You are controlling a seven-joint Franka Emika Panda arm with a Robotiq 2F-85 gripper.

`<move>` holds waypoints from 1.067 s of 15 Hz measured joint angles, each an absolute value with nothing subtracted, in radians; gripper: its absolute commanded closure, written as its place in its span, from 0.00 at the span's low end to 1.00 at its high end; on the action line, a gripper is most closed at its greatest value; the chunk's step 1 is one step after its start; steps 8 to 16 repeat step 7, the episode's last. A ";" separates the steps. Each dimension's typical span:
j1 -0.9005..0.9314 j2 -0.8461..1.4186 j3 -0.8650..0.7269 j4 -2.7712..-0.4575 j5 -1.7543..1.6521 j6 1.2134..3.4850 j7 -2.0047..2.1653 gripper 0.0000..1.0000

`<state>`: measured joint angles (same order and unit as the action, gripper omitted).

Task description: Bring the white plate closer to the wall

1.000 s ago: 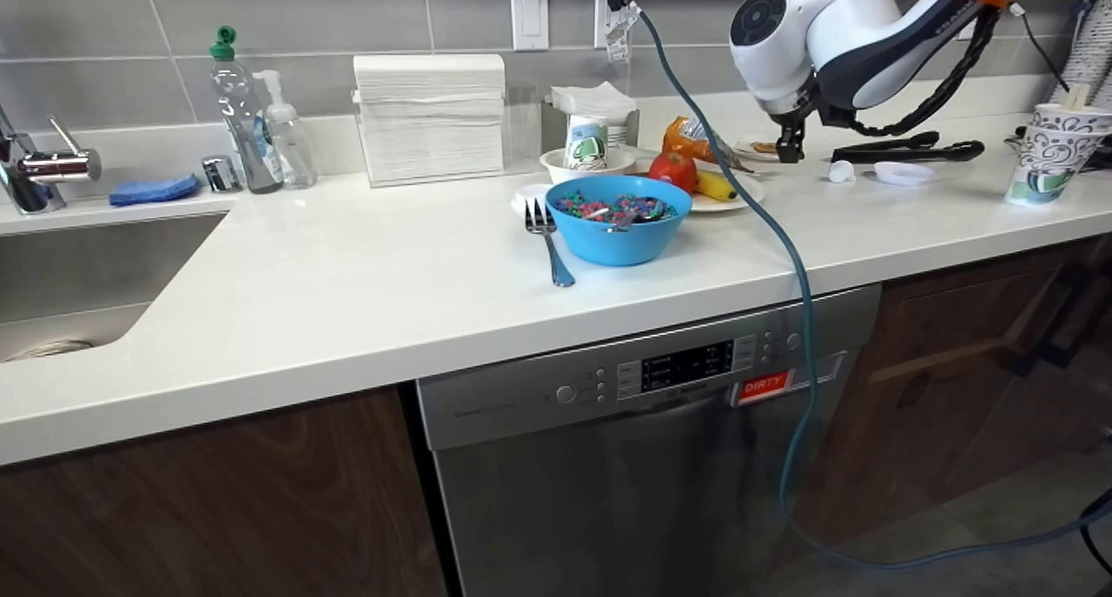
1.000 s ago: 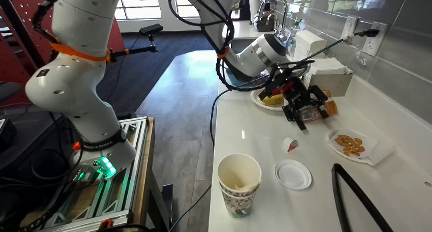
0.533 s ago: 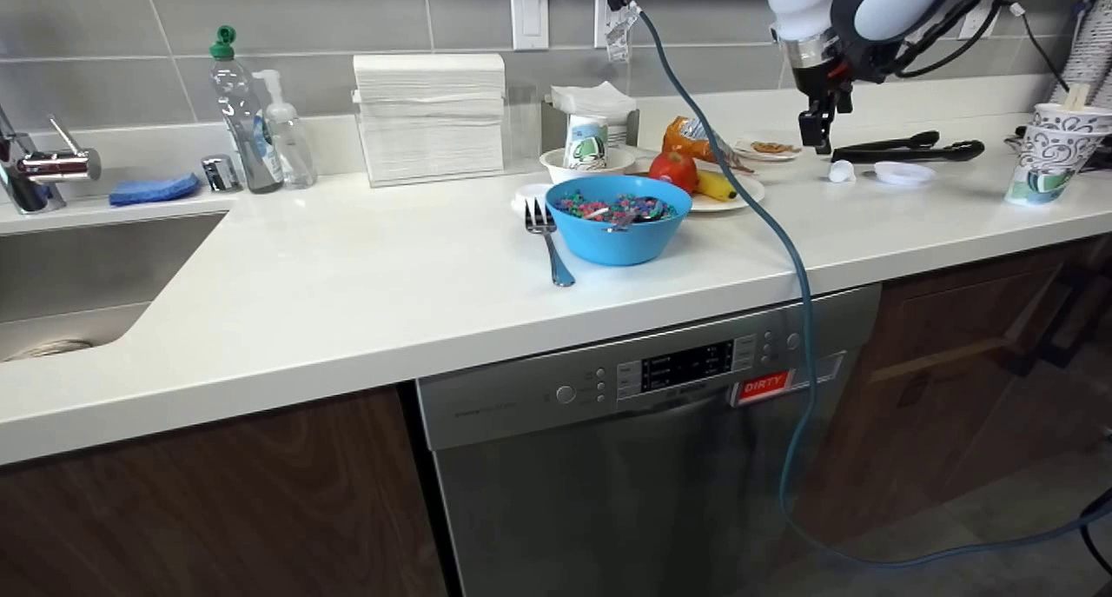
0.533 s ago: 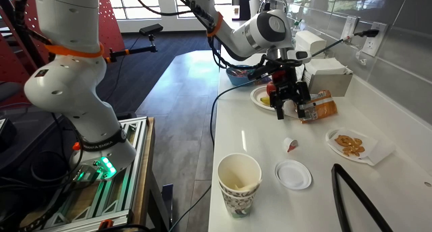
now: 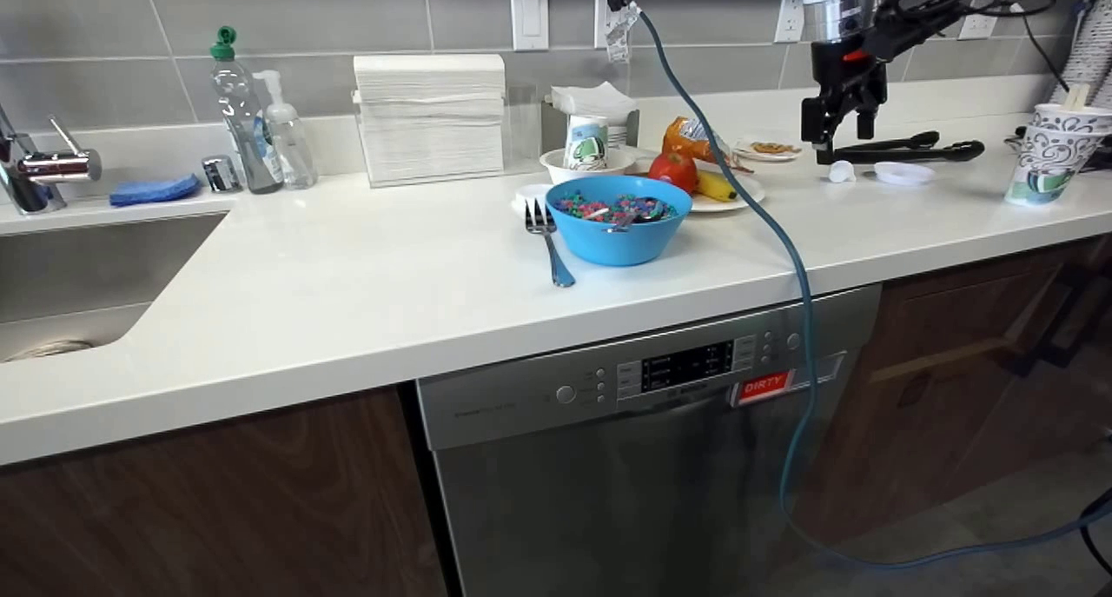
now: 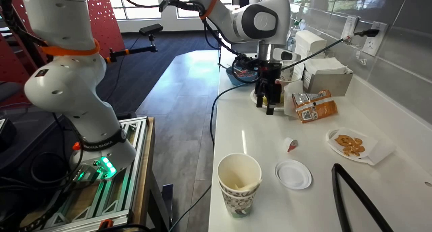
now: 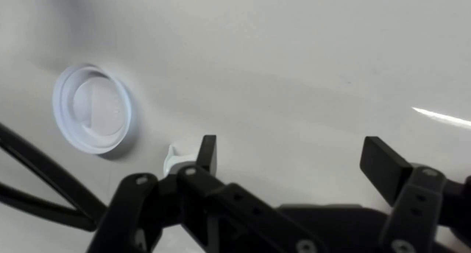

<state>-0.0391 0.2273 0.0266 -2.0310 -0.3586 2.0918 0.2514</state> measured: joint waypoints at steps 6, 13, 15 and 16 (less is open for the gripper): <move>-0.036 0.188 0.007 -2.067 -0.276 2.090 0.263 0.00; -0.035 0.189 0.006 -2.067 -0.276 2.090 0.263 0.00; -0.035 0.189 0.006 -2.067 -0.276 2.090 0.263 0.00; -0.035 0.189 0.006 -2.067 -0.276 2.090 0.263 0.00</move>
